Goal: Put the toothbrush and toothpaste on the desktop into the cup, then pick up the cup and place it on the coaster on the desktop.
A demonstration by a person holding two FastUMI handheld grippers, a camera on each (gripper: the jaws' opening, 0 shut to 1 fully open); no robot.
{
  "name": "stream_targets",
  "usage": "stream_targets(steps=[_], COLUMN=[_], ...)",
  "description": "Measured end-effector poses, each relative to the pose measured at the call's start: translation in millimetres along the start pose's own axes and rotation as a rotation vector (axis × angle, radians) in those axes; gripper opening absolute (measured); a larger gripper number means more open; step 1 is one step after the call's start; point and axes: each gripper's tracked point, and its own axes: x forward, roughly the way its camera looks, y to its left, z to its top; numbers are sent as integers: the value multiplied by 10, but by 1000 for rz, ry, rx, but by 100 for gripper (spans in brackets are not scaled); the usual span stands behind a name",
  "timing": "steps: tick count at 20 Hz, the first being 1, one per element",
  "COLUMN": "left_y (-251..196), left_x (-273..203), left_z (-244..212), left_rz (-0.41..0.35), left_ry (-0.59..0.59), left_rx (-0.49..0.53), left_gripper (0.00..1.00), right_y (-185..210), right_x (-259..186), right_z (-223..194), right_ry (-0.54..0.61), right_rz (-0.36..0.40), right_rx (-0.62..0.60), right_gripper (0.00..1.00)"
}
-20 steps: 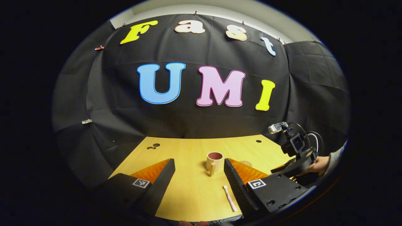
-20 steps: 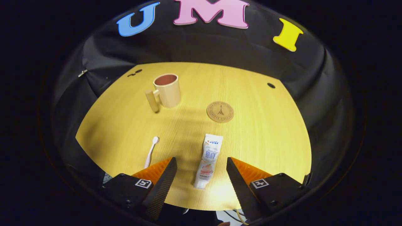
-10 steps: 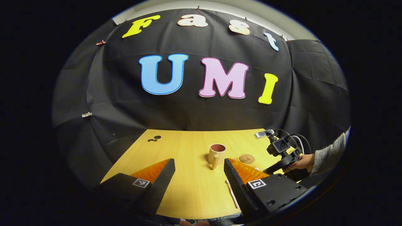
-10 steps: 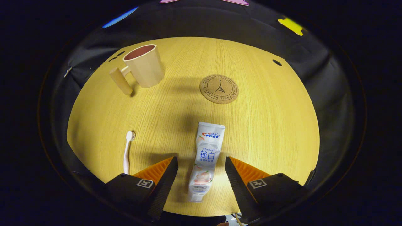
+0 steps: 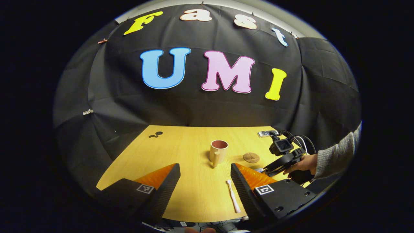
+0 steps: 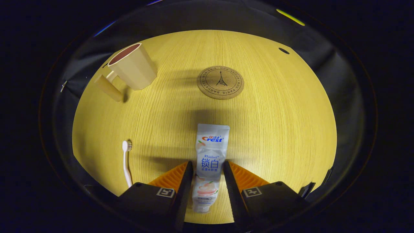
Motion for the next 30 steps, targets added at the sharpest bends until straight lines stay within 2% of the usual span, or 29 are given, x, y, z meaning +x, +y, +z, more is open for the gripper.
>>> stream_targets(steps=[1, 3, 5, 7, 8, 9, 11, 12, 13, 21, 22, 23, 27, 30], left_y=[-53, -158, -281, -360, -388, -426, -466, -481, -493, -782, -811, -835, -846, -809], left_x=[54, 149, 245, 340, 394, 443, 512, 526, 564, 868, 937, 996, 1146, 1218], left_z=[-65, -158, -256, -352, -412, -480, -638, -710, -773, -1379, -1447, -1519, -1800, -1890], left_rz=[4, 9, 6, 10, 16, 19, 38, 48, 56, 34, 32, 32, 44, 68], left_ry=[14, 41, 73, 100, 117, 131, 175, 199, 222, 433, 451, 471, 559, 592], left_rx=[-5, -22, -38, -33, -31, -32, -37, -38, -39, 24, 29, 34, 37, 54], left_gripper=[97, 97, 98, 98, 98, 98, 98, 98, 98, 93, 92, 92, 89, 83], right_y=[-15, -12, -11, -28, -36, -37, -75, -94, -129, -163, -166, -184, -308, -430], right_x=[-49, -29, -48, -61, -63, -61, -96, -115, -129, -606, -683, -767, -1014, -1133], right_z=[-15, -26, -24, -38, -21, -26, -50, -53, -74, 99, 133, 167, 263, 305], right_ry=[2, -4, -18, -28, -35, -47, -60, -76, -88, -298, -324, -347, -400, -413], right_rz=[4, 20, 33, 53, 65, 88, 128, 151, 168, 387, 414, 438, 496, 525], right_rx=[-5, -51, -78, -81, -70, -54, -21, -18, -23, -45, -40, -33, -31, -22], right_gripper=[48, 43, 31, 30, 19, 25, 25, 19, 25, 24, 19, 24, 24, 24])
